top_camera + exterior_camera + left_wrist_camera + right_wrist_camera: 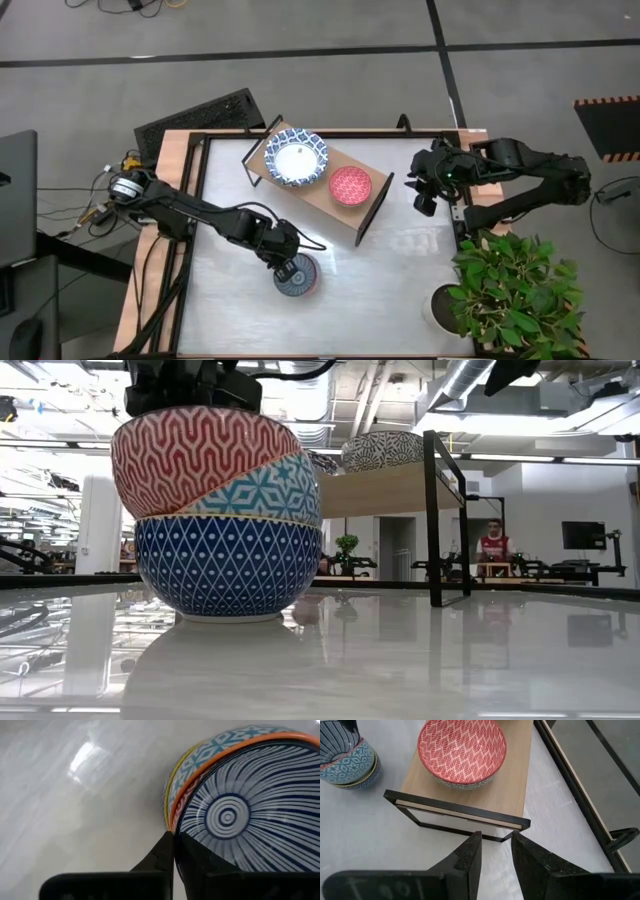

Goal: Place and stack bowls onto a shelf
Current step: Stack the blue bowl on top of the red bowl on the shelf

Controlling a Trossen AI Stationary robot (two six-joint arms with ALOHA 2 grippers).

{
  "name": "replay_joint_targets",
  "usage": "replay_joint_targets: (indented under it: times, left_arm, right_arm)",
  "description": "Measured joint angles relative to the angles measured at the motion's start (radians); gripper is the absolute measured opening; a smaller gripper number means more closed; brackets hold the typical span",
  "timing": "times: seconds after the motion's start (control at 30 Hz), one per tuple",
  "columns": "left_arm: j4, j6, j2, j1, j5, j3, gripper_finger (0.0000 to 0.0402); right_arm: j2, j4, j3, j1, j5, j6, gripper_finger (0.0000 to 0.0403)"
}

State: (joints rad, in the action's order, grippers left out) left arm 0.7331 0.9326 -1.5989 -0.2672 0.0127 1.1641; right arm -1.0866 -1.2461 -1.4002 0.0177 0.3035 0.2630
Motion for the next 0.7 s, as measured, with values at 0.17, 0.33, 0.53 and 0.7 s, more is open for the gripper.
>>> replay_joint_targets:
  times: [0.17,0.33,0.53,0.7]
  left_arm:
    - [0.08,-0.003,0.001,0.017,0.031,0.075,0.0001]
    - [0.161,-0.041,0.003,0.044,0.035,0.152,0.0]
    - [0.227,-0.068,0.003,0.08,0.045,0.245,0.0]
    - [0.292,-0.076,0.003,0.12,0.069,0.357,0.0]
  right_arm:
    - [0.0,0.0,0.0,0.0,0.0,-0.001,0.0131]
    - [0.0,0.0,0.0,0.0,0.0,-0.002,0.0131]
    - [0.0,0.0,0.0,0.0,0.0,-0.009,0.0131]
    - [0.0,0.0,0.0,0.0,0.0,-0.011,0.0131]
